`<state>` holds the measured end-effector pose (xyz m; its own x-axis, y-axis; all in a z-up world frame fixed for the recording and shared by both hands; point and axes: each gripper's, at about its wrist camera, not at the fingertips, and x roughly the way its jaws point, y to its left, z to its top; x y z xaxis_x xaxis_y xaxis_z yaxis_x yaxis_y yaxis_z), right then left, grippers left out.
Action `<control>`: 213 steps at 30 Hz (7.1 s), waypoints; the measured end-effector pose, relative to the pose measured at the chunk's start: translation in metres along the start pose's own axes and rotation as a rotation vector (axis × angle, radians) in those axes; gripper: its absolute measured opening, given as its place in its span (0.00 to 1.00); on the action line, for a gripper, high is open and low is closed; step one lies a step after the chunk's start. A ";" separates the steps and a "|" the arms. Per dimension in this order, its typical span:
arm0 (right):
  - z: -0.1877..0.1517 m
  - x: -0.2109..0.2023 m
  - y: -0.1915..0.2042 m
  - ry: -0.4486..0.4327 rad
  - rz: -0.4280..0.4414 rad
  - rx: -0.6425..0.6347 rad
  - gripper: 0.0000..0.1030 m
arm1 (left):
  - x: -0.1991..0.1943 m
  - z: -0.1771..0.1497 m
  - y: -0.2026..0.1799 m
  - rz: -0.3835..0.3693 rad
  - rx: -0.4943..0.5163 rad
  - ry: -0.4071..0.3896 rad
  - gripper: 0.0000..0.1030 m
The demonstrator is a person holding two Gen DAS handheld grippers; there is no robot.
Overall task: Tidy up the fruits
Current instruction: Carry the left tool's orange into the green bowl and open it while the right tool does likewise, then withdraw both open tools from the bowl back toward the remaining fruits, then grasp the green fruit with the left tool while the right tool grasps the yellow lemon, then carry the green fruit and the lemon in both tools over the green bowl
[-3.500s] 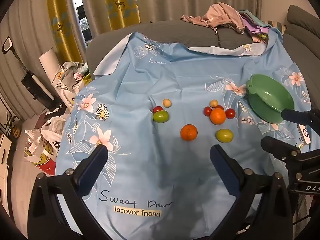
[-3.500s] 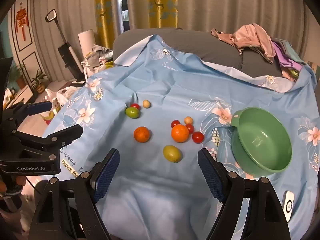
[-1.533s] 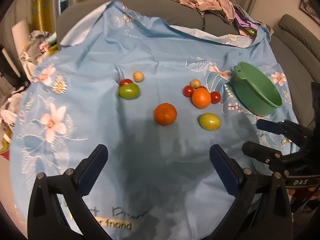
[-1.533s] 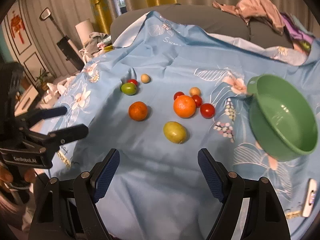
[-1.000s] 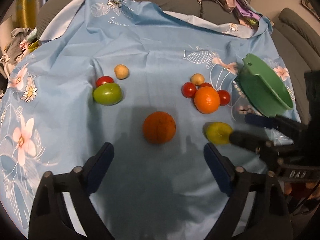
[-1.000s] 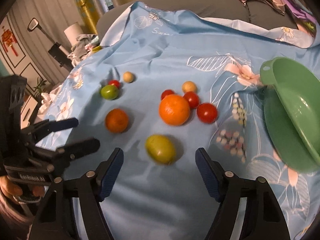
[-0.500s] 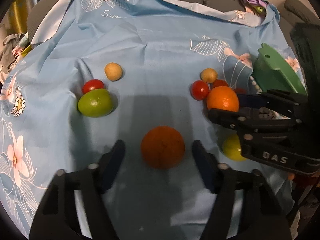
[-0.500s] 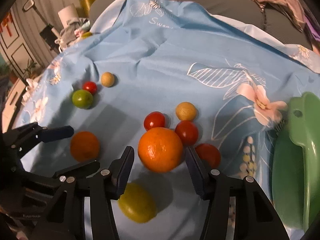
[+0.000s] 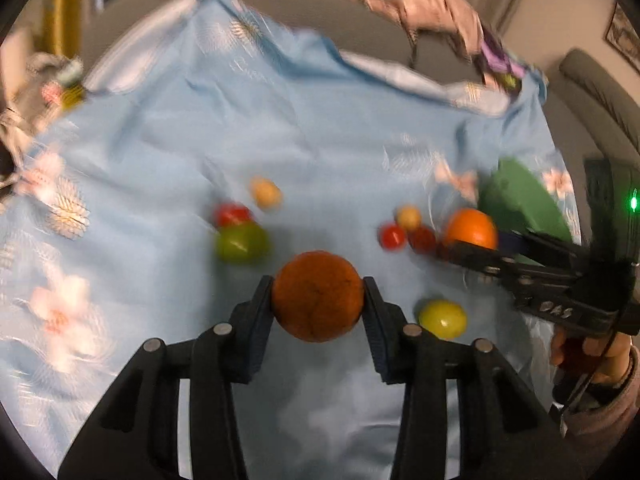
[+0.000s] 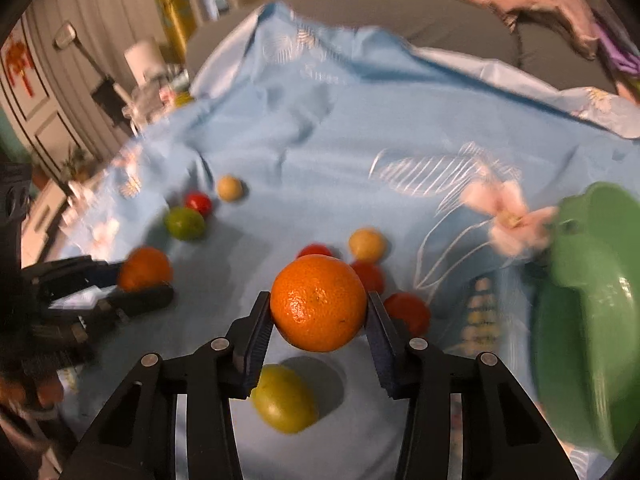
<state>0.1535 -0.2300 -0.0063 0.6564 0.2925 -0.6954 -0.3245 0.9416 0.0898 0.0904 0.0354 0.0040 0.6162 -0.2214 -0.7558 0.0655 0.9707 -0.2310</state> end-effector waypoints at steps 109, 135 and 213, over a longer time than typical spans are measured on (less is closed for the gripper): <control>-0.074 -0.109 0.021 -0.064 0.120 0.025 0.34 | -0.036 -0.021 -0.064 -0.015 0.093 0.051 0.81; -0.070 -0.025 0.019 0.087 -0.008 -0.001 0.34 | -0.015 -0.029 -0.006 0.003 0.057 0.028 0.89; -0.083 -0.080 0.017 -0.071 0.060 0.071 0.37 | -0.052 -0.041 -0.082 -0.100 0.228 0.046 0.32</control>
<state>0.0386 -0.2515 -0.0085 0.6848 0.3575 -0.6349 -0.3172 0.9307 0.1820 0.0212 -0.0365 0.0369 0.5619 -0.3164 -0.7643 0.3032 0.9384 -0.1656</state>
